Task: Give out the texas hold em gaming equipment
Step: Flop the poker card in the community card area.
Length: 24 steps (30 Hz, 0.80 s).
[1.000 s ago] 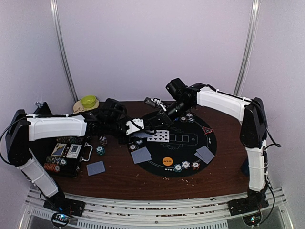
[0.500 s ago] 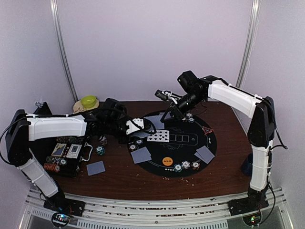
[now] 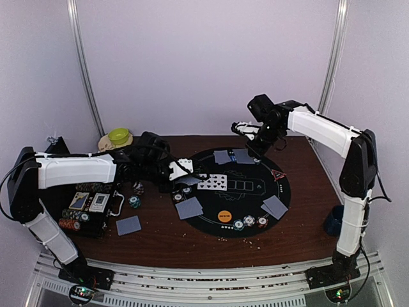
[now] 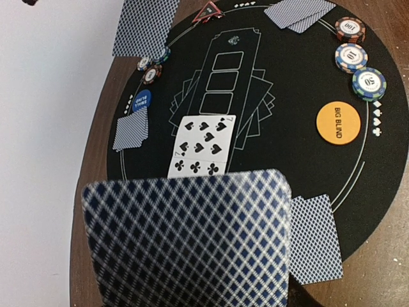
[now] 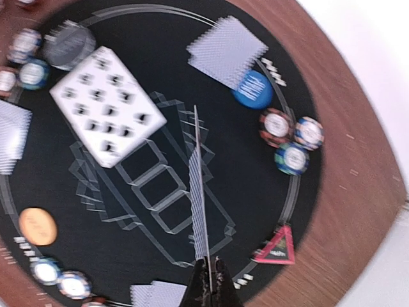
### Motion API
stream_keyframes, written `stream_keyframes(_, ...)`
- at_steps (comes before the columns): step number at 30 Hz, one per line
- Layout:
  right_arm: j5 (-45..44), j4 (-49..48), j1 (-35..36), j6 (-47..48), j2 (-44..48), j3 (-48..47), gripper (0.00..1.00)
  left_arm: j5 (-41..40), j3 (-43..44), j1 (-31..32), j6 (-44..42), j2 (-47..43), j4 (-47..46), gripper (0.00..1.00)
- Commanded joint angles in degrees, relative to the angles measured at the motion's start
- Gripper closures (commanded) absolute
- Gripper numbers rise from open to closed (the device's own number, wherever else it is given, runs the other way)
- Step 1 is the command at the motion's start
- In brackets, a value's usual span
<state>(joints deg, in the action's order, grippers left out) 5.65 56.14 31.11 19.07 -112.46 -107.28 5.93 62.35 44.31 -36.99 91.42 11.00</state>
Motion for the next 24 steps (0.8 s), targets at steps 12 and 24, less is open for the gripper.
stream_keyframes(12, -47.02, -0.86, 14.15, 0.03, -7.28, 5.17, 1.00, 0.69, 0.41, -0.02, -0.01, -0.02, -1.74, 0.45)
stream_keyframes(24, -46.42, -0.05, 15.40, -0.15, -15.86, 0.52, 1.00, 0.86, 0.32, -0.02, -0.01, 0.07, -1.74, 0.45)
